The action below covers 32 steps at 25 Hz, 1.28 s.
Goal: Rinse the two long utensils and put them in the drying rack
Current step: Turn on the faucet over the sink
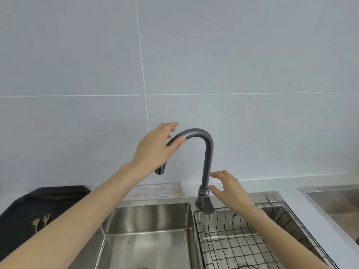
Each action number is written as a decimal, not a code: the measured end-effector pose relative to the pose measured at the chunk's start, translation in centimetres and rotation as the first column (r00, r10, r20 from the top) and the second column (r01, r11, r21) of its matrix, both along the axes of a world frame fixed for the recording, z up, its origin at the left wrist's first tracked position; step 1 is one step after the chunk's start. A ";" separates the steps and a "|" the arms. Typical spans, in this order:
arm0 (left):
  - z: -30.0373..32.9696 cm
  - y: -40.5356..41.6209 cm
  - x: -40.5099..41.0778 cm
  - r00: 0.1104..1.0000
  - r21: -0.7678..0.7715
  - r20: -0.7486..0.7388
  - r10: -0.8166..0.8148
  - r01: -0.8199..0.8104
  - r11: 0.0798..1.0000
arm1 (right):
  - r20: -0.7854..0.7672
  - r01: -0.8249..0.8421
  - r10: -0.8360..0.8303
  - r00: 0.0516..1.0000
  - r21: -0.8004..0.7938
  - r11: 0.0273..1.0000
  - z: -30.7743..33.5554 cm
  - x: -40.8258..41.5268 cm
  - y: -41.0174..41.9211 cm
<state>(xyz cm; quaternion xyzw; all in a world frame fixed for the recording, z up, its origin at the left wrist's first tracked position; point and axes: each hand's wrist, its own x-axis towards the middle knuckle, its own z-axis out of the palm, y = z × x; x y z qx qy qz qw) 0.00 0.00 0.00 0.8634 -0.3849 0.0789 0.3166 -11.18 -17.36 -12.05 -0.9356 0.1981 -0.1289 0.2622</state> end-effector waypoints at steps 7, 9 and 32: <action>-2.0 -0.7 1.1 0.998 -0.047 -0.041 0.039 -0.041 0.998 | -0.149 0.030 -0.009 0.989 0.138 0.990 -4.7 1.3 -0.3; -2.0 -0.6 1.0 0.996 -0.086 -0.071 0.052 -0.058 0.995 | -0.125 0.043 -0.025 0.992 0.144 0.989 -5.1 1.5 -0.4; -2.5 -0.6 0.7 0.991 -0.103 -0.079 0.104 -0.112 0.988 | -0.076 0.045 -0.048 0.996 -0.040 0.998 -6.7 0.3 0.6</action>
